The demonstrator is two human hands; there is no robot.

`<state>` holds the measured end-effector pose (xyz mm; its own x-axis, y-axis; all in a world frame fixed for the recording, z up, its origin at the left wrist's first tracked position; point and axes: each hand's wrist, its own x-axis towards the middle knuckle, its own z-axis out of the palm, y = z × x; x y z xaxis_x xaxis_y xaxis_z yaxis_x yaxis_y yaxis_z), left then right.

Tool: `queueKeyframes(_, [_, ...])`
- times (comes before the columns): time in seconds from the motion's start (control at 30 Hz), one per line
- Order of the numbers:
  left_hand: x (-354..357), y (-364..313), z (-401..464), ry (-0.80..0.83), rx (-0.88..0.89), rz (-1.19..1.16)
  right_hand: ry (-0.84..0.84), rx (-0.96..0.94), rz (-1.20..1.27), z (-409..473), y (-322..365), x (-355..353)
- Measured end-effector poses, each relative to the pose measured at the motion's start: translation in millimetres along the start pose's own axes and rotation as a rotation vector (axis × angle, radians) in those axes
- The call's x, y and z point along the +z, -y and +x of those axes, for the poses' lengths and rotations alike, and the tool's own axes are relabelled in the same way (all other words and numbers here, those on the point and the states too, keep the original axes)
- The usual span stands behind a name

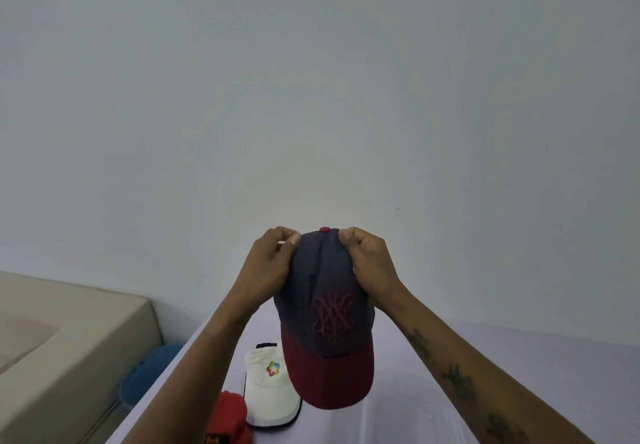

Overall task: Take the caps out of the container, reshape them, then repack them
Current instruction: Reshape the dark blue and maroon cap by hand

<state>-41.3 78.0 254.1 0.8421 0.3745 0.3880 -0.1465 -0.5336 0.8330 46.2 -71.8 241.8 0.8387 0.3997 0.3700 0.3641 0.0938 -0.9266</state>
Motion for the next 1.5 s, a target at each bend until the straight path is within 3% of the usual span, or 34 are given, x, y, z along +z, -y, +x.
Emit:
queueKeyframes(0.2, [1, -25, 2, 0.074, -0.005, 0.092, 0.025, -0.066, -0.086, -1, 2, 10])
queueKeyframes(0.3, [1, -22, 0, 0.101, -0.093, -0.023, 0.036, -0.086, -0.186, -2, 2, 9])
queueKeyframes(0.5, [13, -17, -1, -0.016, 0.027, 0.117, 0.000, -0.058, -0.486, -3, 14, 18])
queueKeyframes(0.67, [26, -14, -5, -0.095, 0.061, 0.173, -0.077, -0.058, -0.360, -2, 12, 26])
queueKeyframes(0.87, [18, -3, -5, 0.060, -0.108, -0.186, 0.025, 0.167, 0.001, -1, -1, 28])
queueKeyframes(1.0, [15, 18, -9, 0.160, -0.212, -0.358, 0.053, 0.209, 0.050, -7, -12, 34])
queueKeyframes(1.17, [5, 54, -18, 0.157, -0.288, -0.236, -0.006, 0.195, -0.121, -18, -47, 45])
queueKeyframes(1.37, [1, 132, -44, 0.268, -0.439, -0.144, -0.087, 0.280, -0.214, -36, -117, 63])
queueKeyframes(1.5, [22, 180, -66, 0.240, -0.514, -0.126, -0.123, 0.361, -0.265, -62, -164, 75])
